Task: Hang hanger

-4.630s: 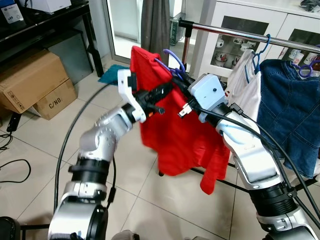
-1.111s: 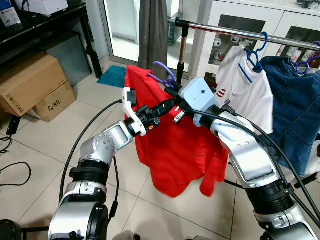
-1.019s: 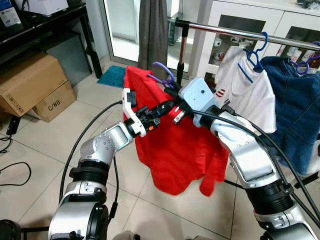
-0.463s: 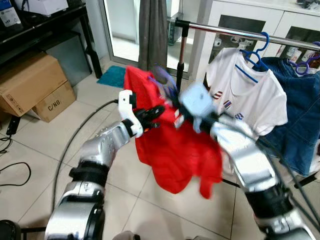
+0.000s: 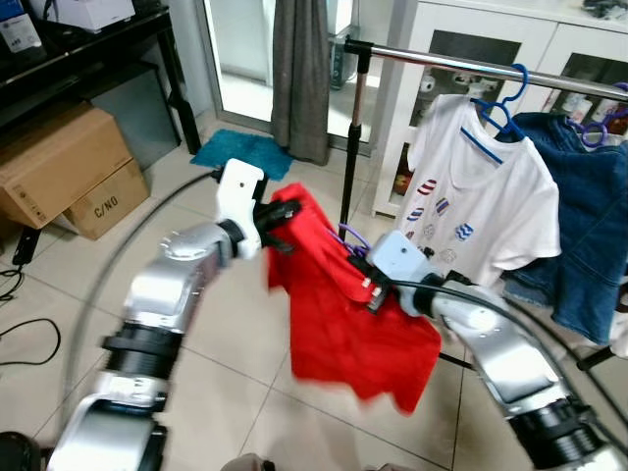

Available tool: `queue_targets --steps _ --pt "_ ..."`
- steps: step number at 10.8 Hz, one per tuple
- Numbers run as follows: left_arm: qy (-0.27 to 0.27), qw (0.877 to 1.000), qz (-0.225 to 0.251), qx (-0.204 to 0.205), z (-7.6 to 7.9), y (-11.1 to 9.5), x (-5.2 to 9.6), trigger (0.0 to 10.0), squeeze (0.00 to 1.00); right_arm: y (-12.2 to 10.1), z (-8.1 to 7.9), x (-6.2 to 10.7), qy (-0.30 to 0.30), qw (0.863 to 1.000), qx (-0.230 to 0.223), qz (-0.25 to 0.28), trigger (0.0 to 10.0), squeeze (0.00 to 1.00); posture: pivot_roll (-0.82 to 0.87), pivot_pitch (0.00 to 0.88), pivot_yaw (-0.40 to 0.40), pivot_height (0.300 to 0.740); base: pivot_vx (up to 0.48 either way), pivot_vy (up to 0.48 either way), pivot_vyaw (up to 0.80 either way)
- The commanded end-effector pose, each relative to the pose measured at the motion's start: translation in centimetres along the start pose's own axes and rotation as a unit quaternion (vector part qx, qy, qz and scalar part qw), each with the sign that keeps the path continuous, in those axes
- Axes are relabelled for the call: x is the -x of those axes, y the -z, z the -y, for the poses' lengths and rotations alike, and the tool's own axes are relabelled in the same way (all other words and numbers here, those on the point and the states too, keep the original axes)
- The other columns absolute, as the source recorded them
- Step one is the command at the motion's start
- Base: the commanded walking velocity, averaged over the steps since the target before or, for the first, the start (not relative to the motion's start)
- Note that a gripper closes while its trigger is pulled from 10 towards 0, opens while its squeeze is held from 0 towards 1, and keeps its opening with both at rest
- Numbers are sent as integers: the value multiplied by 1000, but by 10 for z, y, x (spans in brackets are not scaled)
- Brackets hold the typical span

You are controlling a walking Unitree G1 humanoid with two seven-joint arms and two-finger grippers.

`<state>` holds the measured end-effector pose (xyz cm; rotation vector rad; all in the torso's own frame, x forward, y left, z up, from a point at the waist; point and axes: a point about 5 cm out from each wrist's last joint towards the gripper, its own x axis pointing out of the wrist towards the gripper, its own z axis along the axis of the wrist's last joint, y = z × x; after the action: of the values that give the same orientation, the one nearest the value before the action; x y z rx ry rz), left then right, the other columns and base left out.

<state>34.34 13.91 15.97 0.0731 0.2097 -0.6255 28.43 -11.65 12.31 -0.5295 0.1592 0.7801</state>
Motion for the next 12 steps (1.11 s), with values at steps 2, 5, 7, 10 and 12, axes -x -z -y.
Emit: queue_targets --steps 2,5,7,10,12 --pt "-123 989 6 -77 -49 -22 17 0 0 5 -10 15 -76 997 12 10 0 0 -109 0 29 740 0 0 0" --pt "-261 952 -6 -158 -109 -43 41 0 0 5 -18 34 -132 990 -18 44 0 0 -112 0 33 740 0 0 0" --pt "-278 951 -9 -137 -120 -35 43 0 0 14 -8 29 -96 989 -85 68 0 0 -115 0 40 740 0 0 0" --pt "-180 980 -27 -76 -79 10 11 0 0 -2 8 16 53 957 -231 167 0 0 -113 0 38 740 0 0 0" --pt "-152 986 -30 -66 -62 26 1 0 0 -37 -3 19 -8 960 -190 206 0 0 -114 0 26 740 0 0 0"
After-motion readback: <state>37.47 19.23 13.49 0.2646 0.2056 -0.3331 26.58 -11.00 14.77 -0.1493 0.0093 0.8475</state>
